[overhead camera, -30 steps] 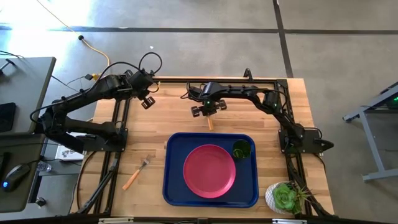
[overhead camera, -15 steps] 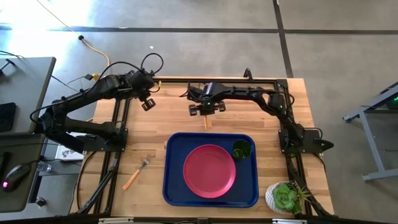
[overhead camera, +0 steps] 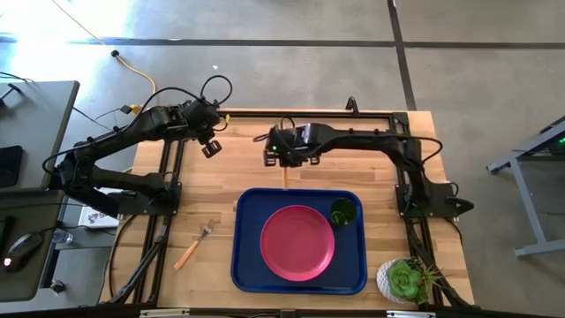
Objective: Pick and place plate/cup/fork/spoon on tray
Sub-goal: Put the yellow spoon on the blue tray to the left side of the pink plate
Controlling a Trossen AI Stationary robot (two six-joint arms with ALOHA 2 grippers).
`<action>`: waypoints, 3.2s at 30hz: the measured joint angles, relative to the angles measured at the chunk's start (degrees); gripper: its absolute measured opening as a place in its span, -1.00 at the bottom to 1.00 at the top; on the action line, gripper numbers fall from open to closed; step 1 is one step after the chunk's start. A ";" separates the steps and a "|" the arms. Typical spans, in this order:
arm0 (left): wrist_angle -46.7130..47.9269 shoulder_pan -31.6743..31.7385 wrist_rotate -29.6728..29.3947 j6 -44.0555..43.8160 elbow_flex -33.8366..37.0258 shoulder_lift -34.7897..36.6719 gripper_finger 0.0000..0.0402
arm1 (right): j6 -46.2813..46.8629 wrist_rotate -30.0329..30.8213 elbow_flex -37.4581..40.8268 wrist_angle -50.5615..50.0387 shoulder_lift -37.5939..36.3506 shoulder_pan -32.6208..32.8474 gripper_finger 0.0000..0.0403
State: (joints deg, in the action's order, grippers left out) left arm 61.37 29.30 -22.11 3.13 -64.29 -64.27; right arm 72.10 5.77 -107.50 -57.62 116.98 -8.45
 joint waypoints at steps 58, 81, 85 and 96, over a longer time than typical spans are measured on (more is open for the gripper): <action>14.06 -22.69 20.73 -27.45 0.02 -0.02 -0.64 | 4.68 25.79 -0.13 20.57 -13.29 29.00 -0.94; 15.29 -21.40 8.43 -20.98 0.02 -0.02 -0.64 | 23.77 14.95 -0.07 26.04 -0.18 27.56 -0.94; 15.25 -21.40 8.43 -21.43 0.02 -0.02 -0.64 | 26.72 12.58 -0.02 28.84 3.89 27.21 -0.94; 15.01 -21.40 8.43 -20.54 0.02 -0.02 -0.64 | 31.81 5.20 -0.02 32.27 10.75 25.60 -0.94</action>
State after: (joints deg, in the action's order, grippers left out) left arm 76.38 7.90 -13.67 -17.41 -64.27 -64.29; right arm 103.91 10.97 -107.53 -25.35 127.73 17.14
